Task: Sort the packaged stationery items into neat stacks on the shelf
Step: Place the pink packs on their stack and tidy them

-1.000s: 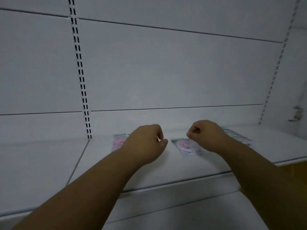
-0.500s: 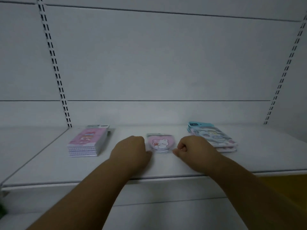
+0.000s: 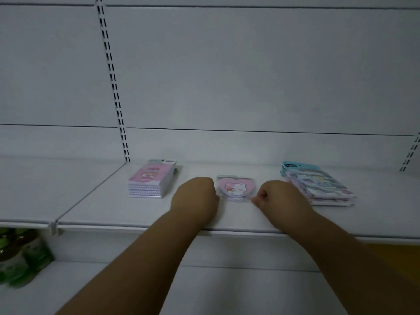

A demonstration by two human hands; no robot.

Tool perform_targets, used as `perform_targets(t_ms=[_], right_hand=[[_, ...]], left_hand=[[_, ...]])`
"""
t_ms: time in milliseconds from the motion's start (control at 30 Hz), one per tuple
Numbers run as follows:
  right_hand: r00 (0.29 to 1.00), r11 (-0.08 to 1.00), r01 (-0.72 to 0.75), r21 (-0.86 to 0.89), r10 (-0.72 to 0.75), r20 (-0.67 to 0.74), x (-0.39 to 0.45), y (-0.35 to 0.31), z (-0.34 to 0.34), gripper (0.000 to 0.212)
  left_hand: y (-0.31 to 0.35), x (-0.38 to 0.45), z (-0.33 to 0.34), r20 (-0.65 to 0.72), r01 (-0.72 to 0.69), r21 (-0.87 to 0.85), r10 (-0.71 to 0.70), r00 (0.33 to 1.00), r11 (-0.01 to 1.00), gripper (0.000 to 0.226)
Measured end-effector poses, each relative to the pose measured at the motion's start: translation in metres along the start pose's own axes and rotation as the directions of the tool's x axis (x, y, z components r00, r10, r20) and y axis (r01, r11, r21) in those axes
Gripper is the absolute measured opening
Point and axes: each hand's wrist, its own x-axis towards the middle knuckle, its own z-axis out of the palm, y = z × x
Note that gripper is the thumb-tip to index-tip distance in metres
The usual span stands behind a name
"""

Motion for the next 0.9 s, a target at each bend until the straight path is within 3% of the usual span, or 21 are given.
perform_targets(t_ms=[133,367,633,733,900], right_hand=[[1.0,1.0,0.017,0.017,-0.017,-0.01,0.002,-0.017,0.007,0.028],[0.996,0.999,0.007,0.042,-0.003,-0.093,-0.006,-0.014,0.011,0.025],[0.991,0.999,0.024,0.03,-0.019,-0.134,-0.007,-0.014,0.014,0.023],[0.985,0.995,0.058,0.082,-0.044,-0.166,-0.008,-0.014,0.014,0.024],[0.987,0.993,0.1,0.063,-0.091,-0.129,-0.008,-0.015,0.013,0.021]], left_hand=[[-0.018,0.0,-0.006,0.009,0.01,0.018,-0.01,1.0,1.0,0.022],[-0.023,-0.006,-0.007,-0.048,-0.092,0.106,0.098,0.994,0.99,0.024],[-0.024,-0.008,-0.005,-0.089,-0.111,0.044,0.114,0.989,0.993,0.016],[-0.024,-0.01,-0.007,-0.13,-0.113,-0.037,0.107,0.986,0.993,0.024],[-0.023,-0.008,-0.006,-0.084,-0.13,-0.053,0.125,0.989,0.99,0.016]])
